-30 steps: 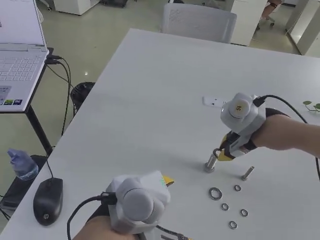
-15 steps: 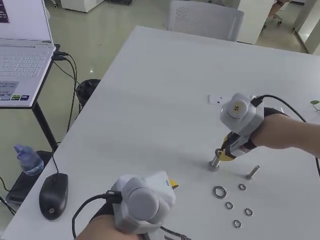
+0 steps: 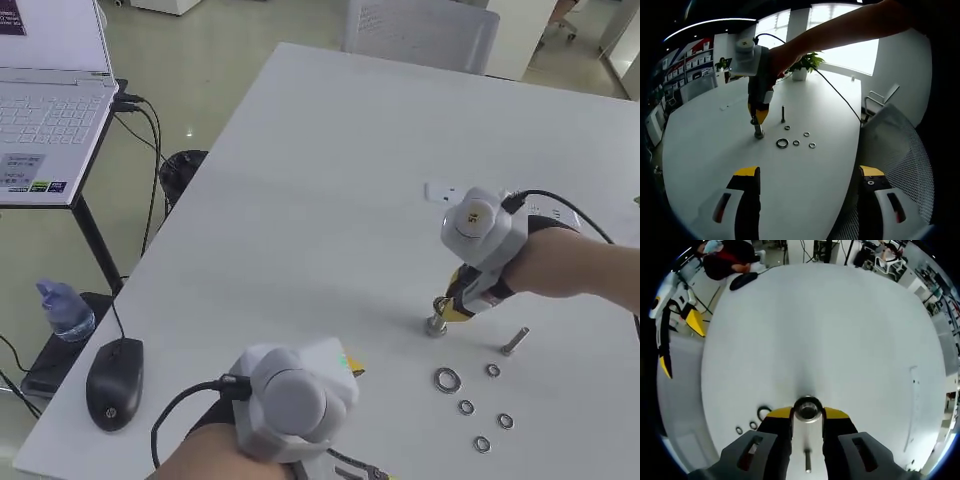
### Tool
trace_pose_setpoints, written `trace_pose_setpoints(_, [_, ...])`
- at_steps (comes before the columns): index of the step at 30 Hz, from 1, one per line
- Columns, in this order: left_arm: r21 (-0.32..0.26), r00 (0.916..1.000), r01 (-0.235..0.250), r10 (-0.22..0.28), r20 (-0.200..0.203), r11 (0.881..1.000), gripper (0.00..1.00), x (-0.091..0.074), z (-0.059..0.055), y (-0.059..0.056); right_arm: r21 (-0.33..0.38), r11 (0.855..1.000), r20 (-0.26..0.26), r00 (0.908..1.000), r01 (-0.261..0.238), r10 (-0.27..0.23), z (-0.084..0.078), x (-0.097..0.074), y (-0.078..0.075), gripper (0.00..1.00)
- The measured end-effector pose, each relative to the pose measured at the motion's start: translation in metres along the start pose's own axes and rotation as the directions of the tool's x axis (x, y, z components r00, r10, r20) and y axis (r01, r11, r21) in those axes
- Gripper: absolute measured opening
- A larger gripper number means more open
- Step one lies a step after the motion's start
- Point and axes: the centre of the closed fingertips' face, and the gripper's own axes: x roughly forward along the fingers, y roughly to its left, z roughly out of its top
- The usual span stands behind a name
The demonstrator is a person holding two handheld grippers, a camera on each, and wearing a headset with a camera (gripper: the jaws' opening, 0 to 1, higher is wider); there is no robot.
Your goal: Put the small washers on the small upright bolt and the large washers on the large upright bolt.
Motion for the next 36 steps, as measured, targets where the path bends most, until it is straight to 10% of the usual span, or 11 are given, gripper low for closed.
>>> trace_pose_setpoints(36, [-0.011,0.9996,0.026,-0.026,-0.013,1.000,0.76,-0.003,-0.010,-0.004,0.015,1.000,-0.031,0.9995,0.003,-0.003,-0.009,0.036,0.005,0.24])
